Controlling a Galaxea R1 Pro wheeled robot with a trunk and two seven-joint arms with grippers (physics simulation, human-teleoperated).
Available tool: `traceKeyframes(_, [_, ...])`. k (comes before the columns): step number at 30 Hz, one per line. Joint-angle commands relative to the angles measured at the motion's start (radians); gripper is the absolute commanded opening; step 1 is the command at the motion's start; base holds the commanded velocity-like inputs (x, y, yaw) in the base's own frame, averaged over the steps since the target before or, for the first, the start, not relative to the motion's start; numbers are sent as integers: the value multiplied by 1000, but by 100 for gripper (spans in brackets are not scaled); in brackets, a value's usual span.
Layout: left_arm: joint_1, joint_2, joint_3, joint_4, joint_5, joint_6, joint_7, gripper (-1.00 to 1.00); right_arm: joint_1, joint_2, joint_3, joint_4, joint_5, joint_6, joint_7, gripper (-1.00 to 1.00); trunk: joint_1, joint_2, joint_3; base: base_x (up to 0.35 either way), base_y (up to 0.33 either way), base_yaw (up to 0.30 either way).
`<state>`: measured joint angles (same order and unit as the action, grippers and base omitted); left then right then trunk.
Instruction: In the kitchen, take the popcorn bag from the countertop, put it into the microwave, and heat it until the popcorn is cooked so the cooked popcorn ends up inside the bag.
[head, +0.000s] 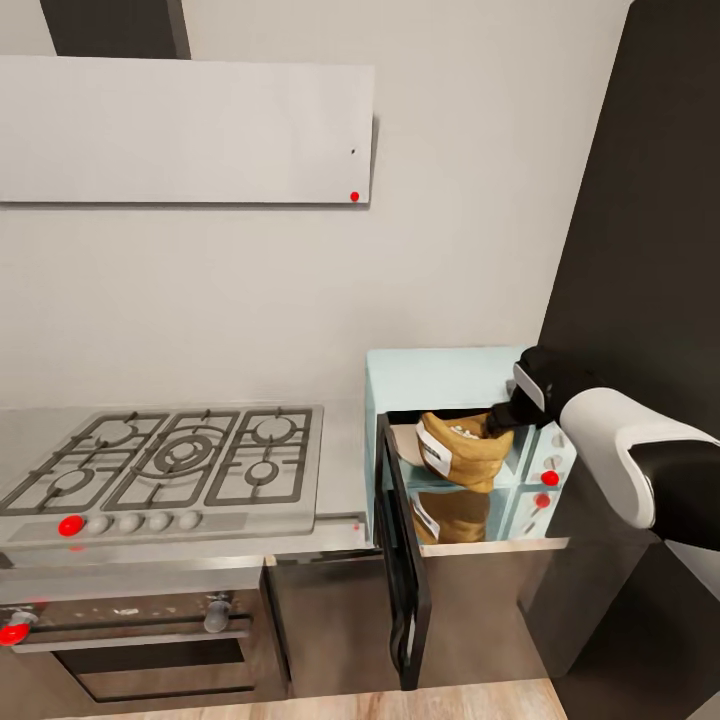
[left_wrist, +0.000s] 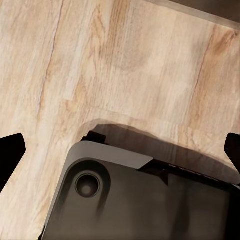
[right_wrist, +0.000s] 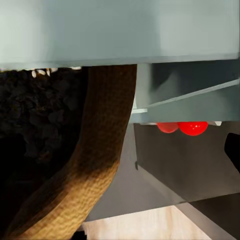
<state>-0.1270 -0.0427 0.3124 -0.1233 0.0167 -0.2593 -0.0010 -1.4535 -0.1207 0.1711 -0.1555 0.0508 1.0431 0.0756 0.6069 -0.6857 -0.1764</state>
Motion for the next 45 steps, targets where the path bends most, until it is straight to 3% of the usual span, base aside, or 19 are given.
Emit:
traceKeyframes(1, [-1,0,2,0,2,-3,0,100,-1,0,5,-2,5,4,8,100,0,-1,-2,0,0,0])
traceKeyframes(31, [-1,0,2,0,2,-3,0,100,-22,-2,1,-12,0,4,16,100,0,-1,-2,-28,0,0])
traceKeyframes(37, [-1,0,2,1,2,-3,0,100,-24,-2,-26,-12,1,4,16,100,0,-1,-2,-93,0,0])
traceKeyframes(45, [-1,0,2,1,2,-3,0,100,-24,-2,-28,-12,1,4,16,100,0,-1,-2,-91,0,0])
